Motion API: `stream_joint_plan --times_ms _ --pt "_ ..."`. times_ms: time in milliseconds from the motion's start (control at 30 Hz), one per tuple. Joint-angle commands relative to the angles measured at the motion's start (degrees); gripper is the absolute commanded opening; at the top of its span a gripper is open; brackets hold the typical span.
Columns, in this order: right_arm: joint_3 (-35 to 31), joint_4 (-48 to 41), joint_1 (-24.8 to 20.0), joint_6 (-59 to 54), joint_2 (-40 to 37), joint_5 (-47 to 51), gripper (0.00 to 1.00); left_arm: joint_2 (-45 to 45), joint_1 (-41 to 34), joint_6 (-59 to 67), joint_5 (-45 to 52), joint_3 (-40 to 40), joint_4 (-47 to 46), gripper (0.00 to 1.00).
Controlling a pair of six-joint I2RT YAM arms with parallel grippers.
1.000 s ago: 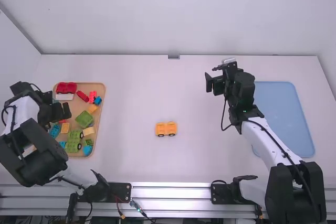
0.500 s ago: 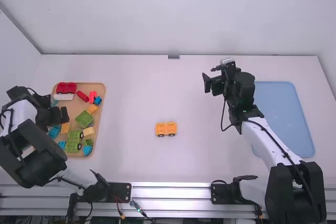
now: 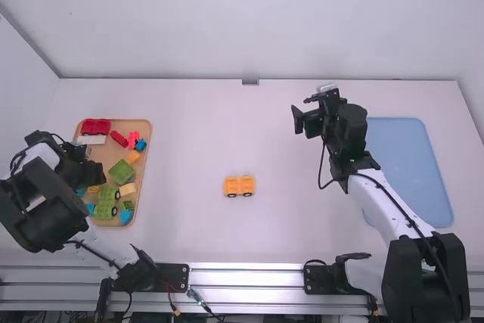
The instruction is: Assemble lego blocks to make yellow taxi
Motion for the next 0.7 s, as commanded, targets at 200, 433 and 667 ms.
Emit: stream_joint_plan --times_ms 200,433,667 --pt "2.5 -0.5 0.1 0.3 0.3 -0.3 0.99 2.5 -0.3 0.7 0.5 -0.5 1.4 0.73" --pt "2.5 -0.6 0.1 0.3 0.3 -0.3 0.99 2.5 -0.4 0.7 0.4 -2.9 5.8 0.72" --pt "2.5 -0.7 0.1 0.3 0.3 -0.3 0.99 2.5 -0.3 0.5 0.6 -4.2 7.0 0.63"
